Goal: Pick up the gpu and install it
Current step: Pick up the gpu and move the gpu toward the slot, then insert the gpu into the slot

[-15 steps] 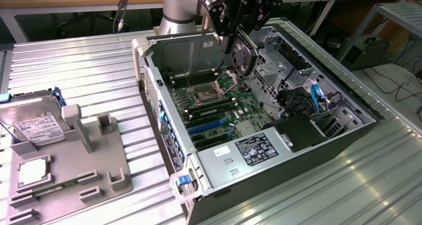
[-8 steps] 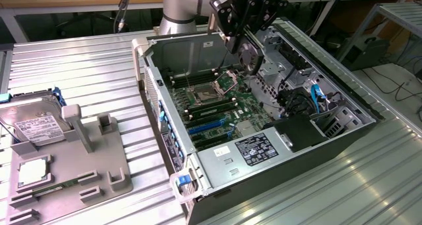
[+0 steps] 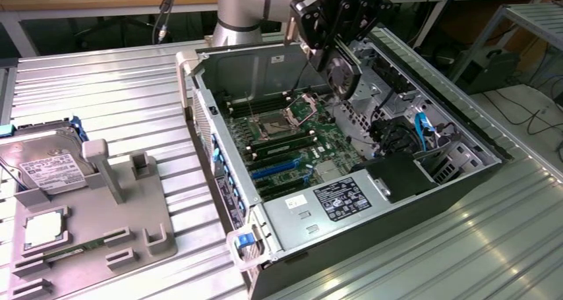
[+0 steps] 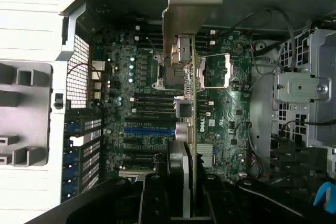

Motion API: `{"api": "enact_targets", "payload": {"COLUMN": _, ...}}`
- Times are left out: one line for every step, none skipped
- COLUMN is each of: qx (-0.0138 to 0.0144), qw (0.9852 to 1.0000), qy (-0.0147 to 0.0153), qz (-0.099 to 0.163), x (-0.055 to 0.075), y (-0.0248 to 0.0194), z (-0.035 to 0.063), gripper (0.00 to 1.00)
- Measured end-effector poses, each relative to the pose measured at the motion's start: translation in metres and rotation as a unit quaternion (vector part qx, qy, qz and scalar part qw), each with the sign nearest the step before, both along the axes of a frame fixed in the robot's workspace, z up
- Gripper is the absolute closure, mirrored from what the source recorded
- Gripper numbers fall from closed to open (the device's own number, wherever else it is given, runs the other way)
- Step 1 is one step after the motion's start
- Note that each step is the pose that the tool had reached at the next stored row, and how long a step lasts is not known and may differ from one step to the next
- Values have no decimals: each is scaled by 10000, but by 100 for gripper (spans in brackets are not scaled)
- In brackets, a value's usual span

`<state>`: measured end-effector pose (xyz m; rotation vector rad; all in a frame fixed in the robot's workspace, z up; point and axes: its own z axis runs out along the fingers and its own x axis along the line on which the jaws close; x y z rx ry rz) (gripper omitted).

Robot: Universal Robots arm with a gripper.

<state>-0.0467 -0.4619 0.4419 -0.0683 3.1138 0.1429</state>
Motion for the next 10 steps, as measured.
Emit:
{"api": "enact_targets", "payload": {"qx": 0, "qw": 10000, "qy": -5, "qz": 2, "x": 13, "y": 0, "z": -3, "gripper": 71}}
{"api": "enact_targets", "payload": {"qx": 0, "qw": 10000, "qy": -10, "qz": 3, "x": 23, "y": 0, "z": -5, "gripper": 71}}
{"api": "enact_targets", "payload": {"qx": 0, "qw": 10000, "qy": -16, "qz": 5, "x": 30, "y": 0, "z": -7, "gripper": 71}}
{"api": "enact_targets", "payload": {"qx": -1, "qw": 10000, "qy": -20, "qz": 5, "x": 36, "y": 0, "z": -8, "gripper": 71}}
{"api": "enact_targets", "payload": {"qx": -1, "qw": 10000, "qy": -21, "qz": 5, "x": 38, "y": 0, "z": -8, "gripper": 71}}
{"api": "enact_targets", "payload": {"qx": -1, "qw": 10000, "qy": -21, "qz": 5, "x": 38, "y": 0, "z": -8, "gripper": 71}}
{"api": "enact_targets", "payload": {"qx": 0, "qw": 10000, "qy": -22, "qz": 5, "x": 38, "y": 0, "z": -9, "gripper": 71}}
{"api": "enact_targets", "payload": {"qx": 0, "qw": 10000, "qy": -22, "qz": 5, "x": 39, "y": 0, "z": -9, "gripper": 71}}
{"api": "enact_targets", "payload": {"qx": 0, "qw": 10000, "qy": -22, "qz": 5, "x": 39, "y": 0, "z": -9, "gripper": 71}}
{"api": "enact_targets", "payload": {"qx": 0, "qw": 10000, "qy": -22, "qz": 5, "x": 39, "y": 0, "z": -9, "gripper": 71}}
